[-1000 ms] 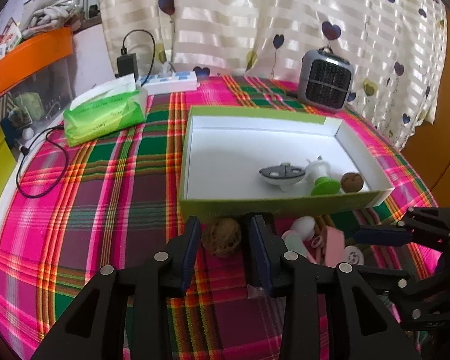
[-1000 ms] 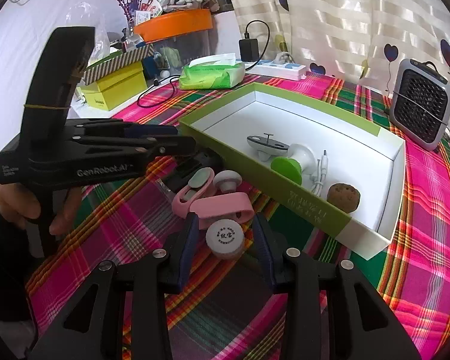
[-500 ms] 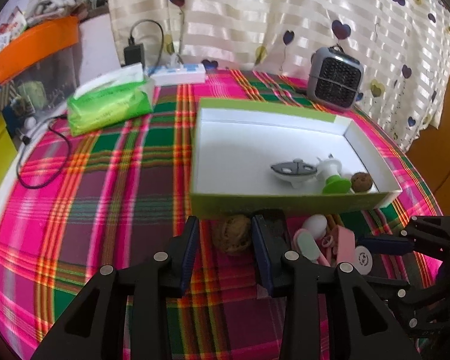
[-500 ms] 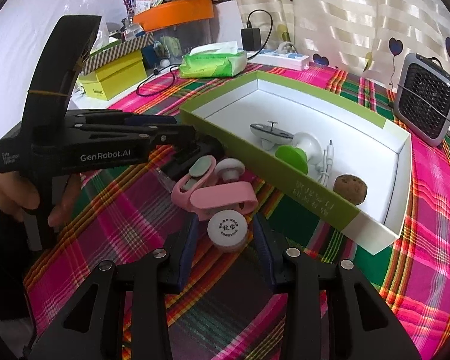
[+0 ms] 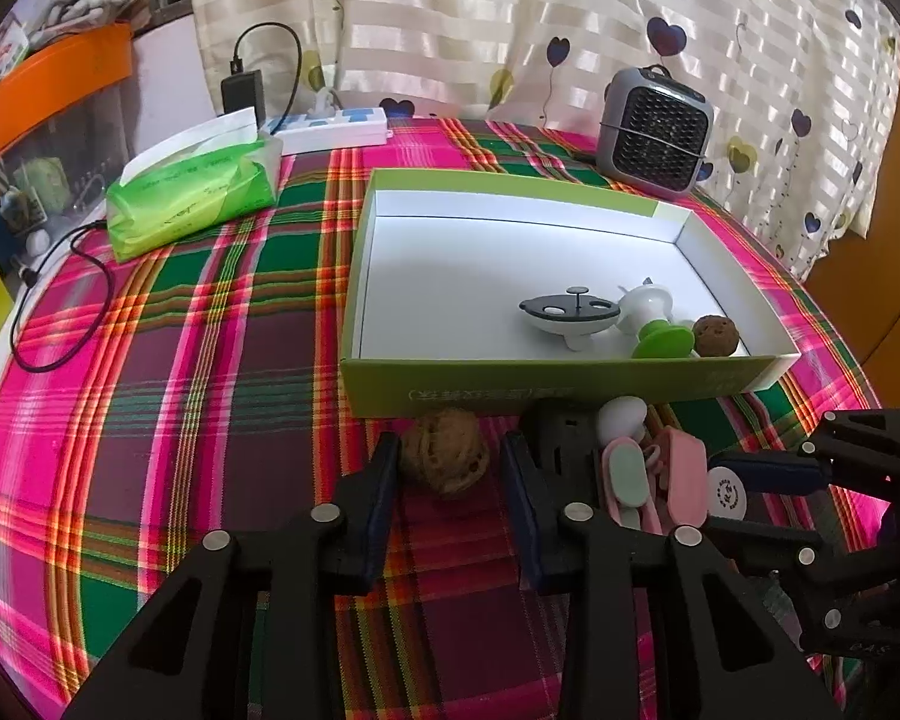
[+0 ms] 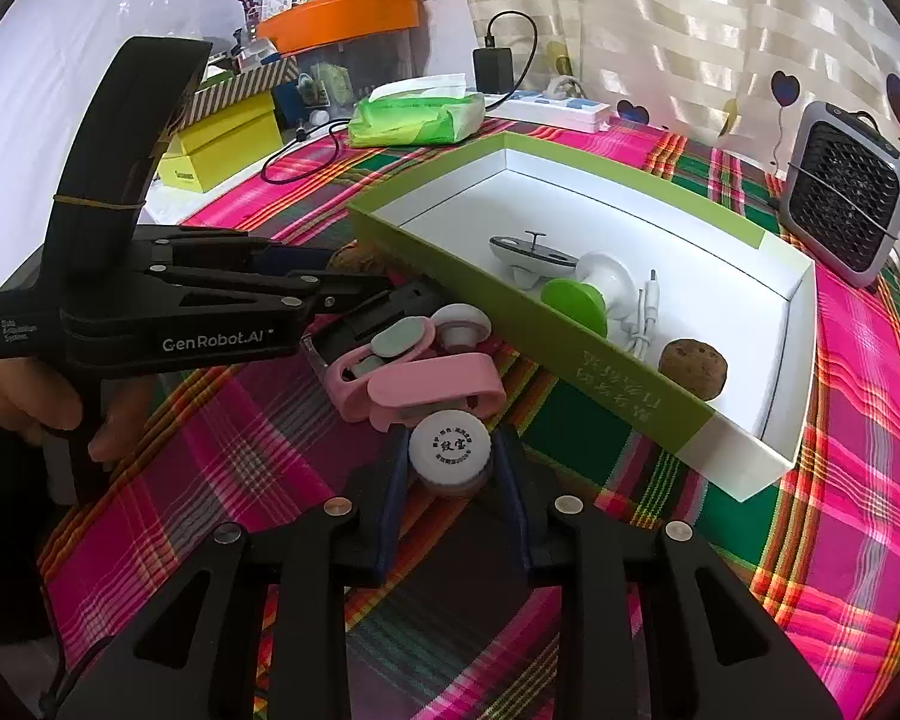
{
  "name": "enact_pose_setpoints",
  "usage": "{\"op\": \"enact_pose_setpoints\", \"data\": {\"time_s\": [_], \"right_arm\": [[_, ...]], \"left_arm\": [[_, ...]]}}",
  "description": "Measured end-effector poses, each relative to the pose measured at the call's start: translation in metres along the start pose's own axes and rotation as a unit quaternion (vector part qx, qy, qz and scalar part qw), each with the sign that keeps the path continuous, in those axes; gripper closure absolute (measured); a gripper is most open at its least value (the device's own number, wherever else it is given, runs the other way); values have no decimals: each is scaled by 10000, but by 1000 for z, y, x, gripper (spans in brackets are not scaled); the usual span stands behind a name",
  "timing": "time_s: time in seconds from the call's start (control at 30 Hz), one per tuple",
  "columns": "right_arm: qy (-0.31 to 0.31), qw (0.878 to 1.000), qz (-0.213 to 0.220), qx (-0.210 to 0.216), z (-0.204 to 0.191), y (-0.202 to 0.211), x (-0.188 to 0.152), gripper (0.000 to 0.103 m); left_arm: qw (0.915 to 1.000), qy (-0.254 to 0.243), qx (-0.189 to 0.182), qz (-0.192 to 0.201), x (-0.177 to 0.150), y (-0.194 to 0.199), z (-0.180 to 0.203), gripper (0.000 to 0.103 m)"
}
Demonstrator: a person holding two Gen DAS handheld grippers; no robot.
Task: Organize objects
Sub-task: 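Grasp a second walnut with the left tool while the right tool grasps the white round container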
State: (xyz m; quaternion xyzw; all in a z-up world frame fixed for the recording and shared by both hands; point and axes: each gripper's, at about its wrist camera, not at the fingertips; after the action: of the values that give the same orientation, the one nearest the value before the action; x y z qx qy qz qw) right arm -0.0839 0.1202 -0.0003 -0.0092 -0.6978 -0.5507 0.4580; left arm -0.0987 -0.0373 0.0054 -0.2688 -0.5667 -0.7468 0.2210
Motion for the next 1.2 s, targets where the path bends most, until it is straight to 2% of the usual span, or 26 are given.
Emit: {"op": "enact_pose_setpoints", "data": {"time_s": [0.4,0.73,1.2], "right_arm": [[-24,10000,91,-29,2,3,-1,73],[-158,9989,422,-144,6,14,3,73],[-178,9970,665,-355,7,21,5,73]], "left_arm": [[9999,-53,-29,116,-1,6,5,76],[9988,-149,-216,404,1,21,12,76],[9962,-345,-444,659,2,30,24,76]]}}
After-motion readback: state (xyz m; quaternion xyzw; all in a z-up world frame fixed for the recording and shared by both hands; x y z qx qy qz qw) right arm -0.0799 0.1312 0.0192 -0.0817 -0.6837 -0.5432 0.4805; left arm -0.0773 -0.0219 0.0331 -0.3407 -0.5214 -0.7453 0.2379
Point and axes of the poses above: each gripper's, at about its wrist camera, not at the fingertips, and y roughly against the way its jaws point, z to its right, x to its top, and after that the axes turned 9 degrees about -x, right-handed
